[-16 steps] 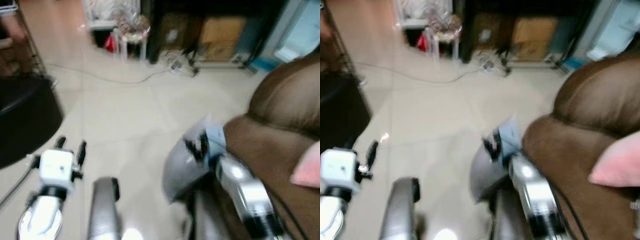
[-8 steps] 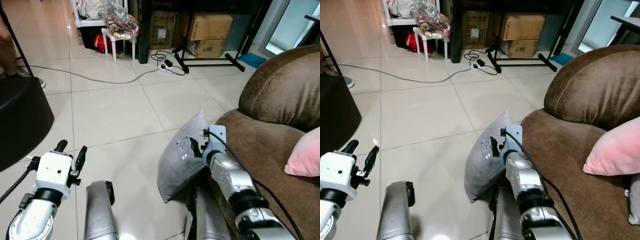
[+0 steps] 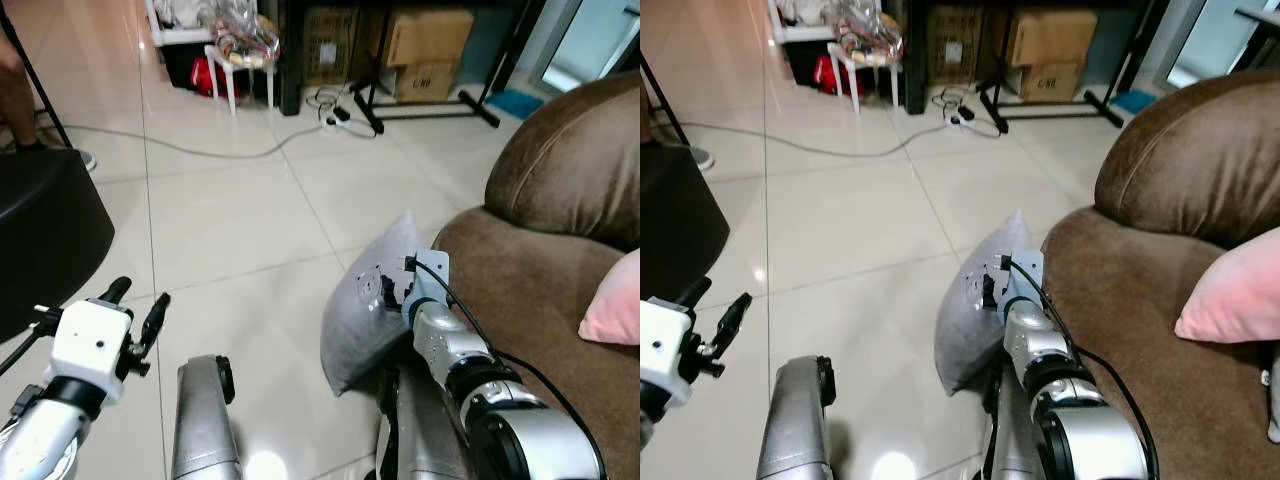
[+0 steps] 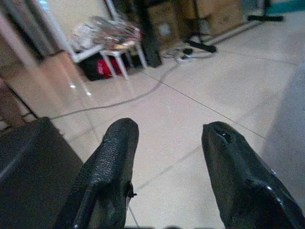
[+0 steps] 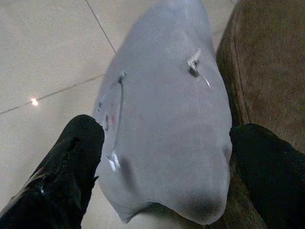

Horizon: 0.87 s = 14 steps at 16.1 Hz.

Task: Move the pillow to the sofa from floor

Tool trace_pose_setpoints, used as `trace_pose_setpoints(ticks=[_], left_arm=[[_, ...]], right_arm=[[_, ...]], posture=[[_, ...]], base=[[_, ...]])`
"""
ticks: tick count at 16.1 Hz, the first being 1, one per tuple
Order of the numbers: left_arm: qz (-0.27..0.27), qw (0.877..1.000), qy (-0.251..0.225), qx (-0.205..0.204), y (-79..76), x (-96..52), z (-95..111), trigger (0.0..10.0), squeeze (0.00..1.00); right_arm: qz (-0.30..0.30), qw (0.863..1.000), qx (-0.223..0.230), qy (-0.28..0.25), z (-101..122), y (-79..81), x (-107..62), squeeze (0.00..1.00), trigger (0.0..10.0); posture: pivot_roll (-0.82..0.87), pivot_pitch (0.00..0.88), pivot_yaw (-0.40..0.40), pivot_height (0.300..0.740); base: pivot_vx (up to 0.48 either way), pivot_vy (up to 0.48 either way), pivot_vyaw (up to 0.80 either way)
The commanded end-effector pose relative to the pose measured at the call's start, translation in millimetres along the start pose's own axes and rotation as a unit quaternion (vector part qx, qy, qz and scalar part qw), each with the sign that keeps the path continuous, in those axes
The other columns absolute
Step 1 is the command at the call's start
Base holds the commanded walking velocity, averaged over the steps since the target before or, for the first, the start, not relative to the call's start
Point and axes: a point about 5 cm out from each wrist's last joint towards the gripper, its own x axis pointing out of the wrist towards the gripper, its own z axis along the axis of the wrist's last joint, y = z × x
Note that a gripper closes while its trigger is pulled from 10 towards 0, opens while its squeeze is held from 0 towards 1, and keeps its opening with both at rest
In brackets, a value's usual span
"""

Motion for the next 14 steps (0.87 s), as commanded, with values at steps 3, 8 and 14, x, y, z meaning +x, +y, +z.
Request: trace_pose_setpoints(ticks=[3,8,14], left_arm=[[-0.015,1.0,0.009,0.003,6.1,-7.3,5,10.0,0.0],[-0.035,0.999,0.035,-0.002,4.6,-27.9,9,10.0,0.0],[-0.092,0.995,0.039,-0.027,-5.4,-37.2,14,10.0,0.0]], right_arm=[[-0.015,1.0,0.015,-0.005,5,-0.4,1.2,0.0,10.0],[-0.024,0.999,0.032,0.003,-2,-2.4,0.9,0.0,4.2],[0.006,0.998,0.063,-0.004,-3,8.1,-0.2,0.0,0.0]], posture=[[0.15,0.154,-0.084,0.477],[0.16,0.187,-0.083,0.477],[0.17,0.171,-0.087,0.477]], base=[[0.0,0.0,0.0],[0.0,0.0,0.0],[0.0,0.0,0.0]])
